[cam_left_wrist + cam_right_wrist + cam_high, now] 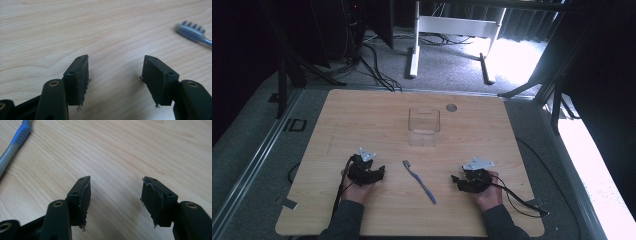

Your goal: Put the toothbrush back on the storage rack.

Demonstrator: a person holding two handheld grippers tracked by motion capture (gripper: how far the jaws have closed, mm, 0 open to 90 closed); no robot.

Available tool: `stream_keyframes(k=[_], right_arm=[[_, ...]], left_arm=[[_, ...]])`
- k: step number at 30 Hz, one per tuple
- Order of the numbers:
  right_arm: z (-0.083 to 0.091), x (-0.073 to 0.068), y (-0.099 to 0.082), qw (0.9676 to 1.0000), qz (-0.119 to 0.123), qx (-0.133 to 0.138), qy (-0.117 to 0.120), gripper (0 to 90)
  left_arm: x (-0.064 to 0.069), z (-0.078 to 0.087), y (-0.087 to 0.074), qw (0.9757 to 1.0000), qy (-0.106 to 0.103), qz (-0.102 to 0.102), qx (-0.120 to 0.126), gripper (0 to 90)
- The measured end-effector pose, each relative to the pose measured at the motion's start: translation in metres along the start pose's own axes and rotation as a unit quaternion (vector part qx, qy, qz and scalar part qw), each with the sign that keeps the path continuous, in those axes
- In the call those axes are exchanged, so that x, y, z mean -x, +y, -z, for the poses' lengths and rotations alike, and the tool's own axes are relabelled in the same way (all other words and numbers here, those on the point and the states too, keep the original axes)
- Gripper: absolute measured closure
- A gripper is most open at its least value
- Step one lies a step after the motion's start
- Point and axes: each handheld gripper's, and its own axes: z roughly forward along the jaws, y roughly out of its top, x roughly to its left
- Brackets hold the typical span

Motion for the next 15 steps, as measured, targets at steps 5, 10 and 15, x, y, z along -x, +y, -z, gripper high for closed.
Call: stream_keyframes(k=[5,10,15], right_arm=[[-0.001,0.002,0.001,0.9998,-0.019,-0.005,0.010,44.2],[-0.002,0.003,0.002,0.9995,-0.025,-0.007,0.016,43.9],[-0.002,-0.006,0.007,0.9998,-0.009,-0.009,0.013,52.0]], left_arm=[[0.005,0.003,0.000,0.9999,-0.003,-0.013,0.005,38.6],[0.007,0.002,0.001,0.9998,-0.004,-0.017,0.004,38.6],[0.014,0.004,0.002,0.9995,-0.007,-0.030,0.008,38.6]])
